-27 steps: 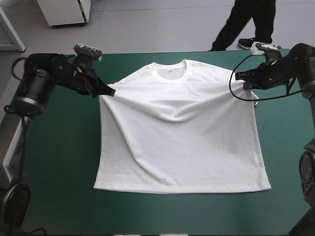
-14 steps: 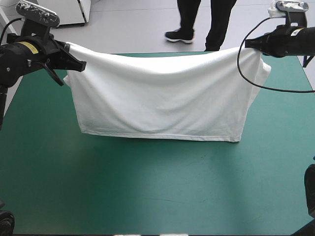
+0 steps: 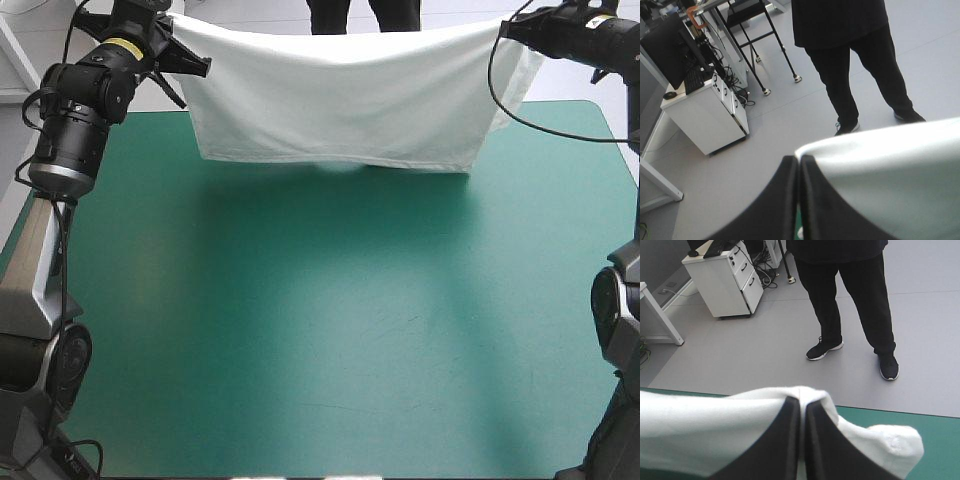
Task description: Fold the cloth
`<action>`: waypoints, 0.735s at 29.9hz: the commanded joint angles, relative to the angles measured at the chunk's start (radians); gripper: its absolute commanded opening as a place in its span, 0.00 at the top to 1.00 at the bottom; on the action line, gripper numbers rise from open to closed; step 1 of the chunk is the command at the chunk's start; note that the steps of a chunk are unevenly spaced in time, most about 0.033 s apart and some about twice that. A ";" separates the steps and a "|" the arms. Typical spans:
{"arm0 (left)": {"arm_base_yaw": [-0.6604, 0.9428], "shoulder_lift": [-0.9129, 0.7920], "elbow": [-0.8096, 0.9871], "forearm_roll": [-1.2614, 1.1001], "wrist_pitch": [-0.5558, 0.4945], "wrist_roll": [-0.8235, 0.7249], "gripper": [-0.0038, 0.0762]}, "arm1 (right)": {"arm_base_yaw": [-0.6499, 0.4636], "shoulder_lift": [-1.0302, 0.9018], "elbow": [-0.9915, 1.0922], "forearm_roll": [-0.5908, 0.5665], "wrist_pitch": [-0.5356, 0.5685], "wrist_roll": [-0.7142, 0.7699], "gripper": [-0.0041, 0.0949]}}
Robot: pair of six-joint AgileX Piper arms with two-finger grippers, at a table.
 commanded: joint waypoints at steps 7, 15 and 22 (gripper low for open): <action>0.002 -0.017 0.006 -0.046 0.407 -0.069 0.96 | -0.022 -0.023 -0.020 0.043 0.246 -0.026 0.97; 0.002 -0.082 0.164 -0.093 0.589 -0.071 0.96 | -0.022 -0.148 0.317 0.002 0.261 -0.042 0.97; 0.002 -0.182 0.333 -0.142 0.651 -0.066 0.96 | -0.020 -0.302 0.626 -0.018 0.263 -0.047 0.97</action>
